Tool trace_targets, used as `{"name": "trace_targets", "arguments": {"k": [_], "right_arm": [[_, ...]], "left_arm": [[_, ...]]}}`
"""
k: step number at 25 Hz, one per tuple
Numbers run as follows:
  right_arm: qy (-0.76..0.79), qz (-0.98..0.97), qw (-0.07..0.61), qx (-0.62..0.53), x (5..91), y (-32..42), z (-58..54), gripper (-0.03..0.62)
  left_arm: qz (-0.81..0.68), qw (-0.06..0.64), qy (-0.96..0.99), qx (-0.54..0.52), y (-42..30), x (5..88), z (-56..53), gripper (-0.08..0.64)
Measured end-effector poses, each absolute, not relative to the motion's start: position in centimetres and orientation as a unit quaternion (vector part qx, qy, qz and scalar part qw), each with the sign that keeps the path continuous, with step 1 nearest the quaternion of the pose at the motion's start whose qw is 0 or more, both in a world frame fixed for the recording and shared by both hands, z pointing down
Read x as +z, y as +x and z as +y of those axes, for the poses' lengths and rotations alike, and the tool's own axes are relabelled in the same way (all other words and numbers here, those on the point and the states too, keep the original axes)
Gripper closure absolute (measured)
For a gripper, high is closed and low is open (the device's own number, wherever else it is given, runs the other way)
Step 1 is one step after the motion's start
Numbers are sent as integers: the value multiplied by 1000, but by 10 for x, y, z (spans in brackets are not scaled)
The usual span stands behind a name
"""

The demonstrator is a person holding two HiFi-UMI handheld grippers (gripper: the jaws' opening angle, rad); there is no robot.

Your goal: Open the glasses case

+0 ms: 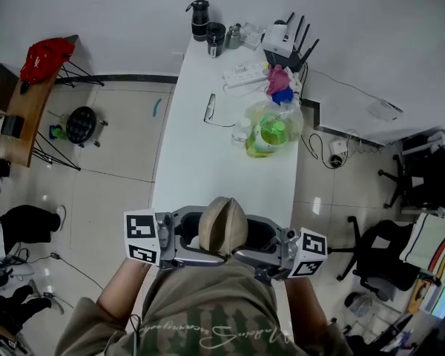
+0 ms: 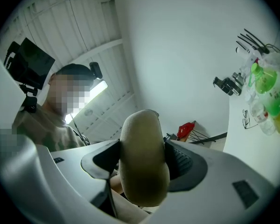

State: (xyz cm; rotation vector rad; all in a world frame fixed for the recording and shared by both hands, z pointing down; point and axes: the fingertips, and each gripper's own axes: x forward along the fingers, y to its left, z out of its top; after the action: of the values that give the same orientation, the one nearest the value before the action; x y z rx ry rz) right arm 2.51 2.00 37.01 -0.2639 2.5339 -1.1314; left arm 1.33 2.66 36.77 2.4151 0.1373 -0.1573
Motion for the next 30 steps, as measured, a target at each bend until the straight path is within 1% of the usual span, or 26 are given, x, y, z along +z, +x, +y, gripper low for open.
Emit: {"name": "trace_targets", "arguments": {"k": [4,10,17,22,26,30], "right_arm": [[-86,872,220,-428,370,34,17,278],[-68,874,224,-426,370,32,21,278],[-48,851,267,-449,368,37,20,278],[-46,861,251,-441,370,34,24,278],[-34,856,259,-446,368,35,25,278],[-68,870,233,-429,374,30,20,277]], "left_arm": [[86,359,926,-79,10,363,35,135],[67,366,924,-86,11,366,30,141],[110,385,907,-127,2,355,36,140],[87,370,920,-100,9,363,35,141],[95,381,912,-118,7,359,35,141],[61,371,921,-104,10,367,28,147]]}}
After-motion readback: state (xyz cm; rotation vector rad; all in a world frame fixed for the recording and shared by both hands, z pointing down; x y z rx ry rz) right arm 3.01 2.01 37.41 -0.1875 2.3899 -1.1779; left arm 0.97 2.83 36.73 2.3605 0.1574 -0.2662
